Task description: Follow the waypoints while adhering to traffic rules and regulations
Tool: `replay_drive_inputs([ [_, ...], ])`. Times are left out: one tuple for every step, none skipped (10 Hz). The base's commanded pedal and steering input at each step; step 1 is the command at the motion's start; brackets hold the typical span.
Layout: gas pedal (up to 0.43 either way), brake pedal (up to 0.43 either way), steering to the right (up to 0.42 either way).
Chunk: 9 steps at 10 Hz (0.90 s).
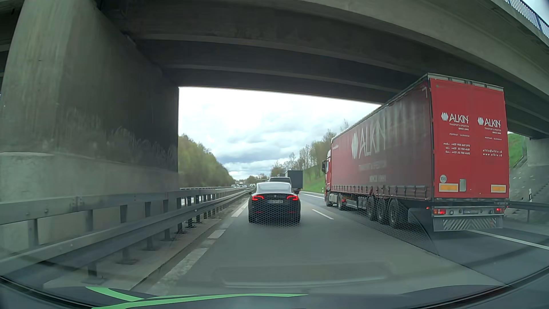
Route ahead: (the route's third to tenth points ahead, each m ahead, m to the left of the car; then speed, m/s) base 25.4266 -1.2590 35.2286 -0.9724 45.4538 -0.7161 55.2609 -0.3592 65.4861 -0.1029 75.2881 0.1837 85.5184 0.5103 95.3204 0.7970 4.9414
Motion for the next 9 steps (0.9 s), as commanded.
replay_drive_inputs([
  [0.110,0.000,-0.005],
  [0.098,0.000,-0.005],
  [0.098,0.000,-0.005],
  [0.098,0.000,-0.005],
  [0.098,0.000,-0.005],
  [0.098,0.000,-0.005],
  [0.098,0.000,-0.005],
  [0.098,0.000,-0.005],
  [0.098,0.000,-0.005],
])
